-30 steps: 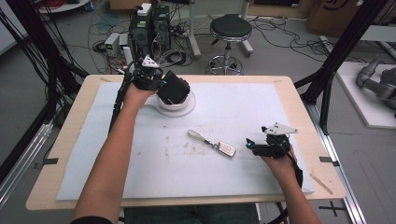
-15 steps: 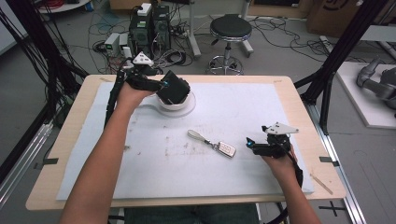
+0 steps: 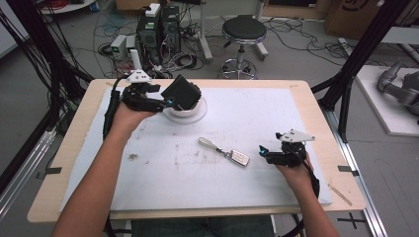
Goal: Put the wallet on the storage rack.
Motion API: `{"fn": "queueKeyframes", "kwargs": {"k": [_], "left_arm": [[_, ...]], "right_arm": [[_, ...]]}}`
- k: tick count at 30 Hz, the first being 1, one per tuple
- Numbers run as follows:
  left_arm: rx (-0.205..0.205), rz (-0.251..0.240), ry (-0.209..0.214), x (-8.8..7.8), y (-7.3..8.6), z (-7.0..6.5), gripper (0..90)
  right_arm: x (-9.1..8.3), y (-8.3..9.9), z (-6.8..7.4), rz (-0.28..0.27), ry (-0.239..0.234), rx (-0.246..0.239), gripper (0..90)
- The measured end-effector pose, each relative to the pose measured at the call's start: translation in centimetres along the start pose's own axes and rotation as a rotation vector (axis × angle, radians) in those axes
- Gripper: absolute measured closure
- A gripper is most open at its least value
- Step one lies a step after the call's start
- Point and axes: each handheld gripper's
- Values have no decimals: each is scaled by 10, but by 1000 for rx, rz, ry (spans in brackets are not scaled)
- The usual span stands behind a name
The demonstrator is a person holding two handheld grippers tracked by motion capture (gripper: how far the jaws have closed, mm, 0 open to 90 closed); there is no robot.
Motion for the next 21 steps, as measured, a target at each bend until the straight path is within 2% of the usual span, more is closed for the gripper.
{"fn": "queueKeyframes", "kwargs": {"k": [3,7,13,18,21], "left_arm": [[-2,-19,16,-8,6,-6,252],[4,-21,32,-14,15,-13,252],[-21,-54,55,-22,35,-27,252],[-43,-66,65,-28,53,-43,252],[-43,-69,65,-31,59,-50,252]], "right_arm": [[0,0,1,4,-1,0,194],[1,0,1,3,-2,-3,194],[1,0,1,6,0,-5,194],[1,0,1,6,0,-7,194],[1,0,2,9,-2,-4,194]]}}
Point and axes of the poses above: each handheld gripper's, and its own axes: x roughly forward along the jaws, y roughly out of its underside, z roughly to its left, and after that the axes turned 13 degrees about x, right-handed
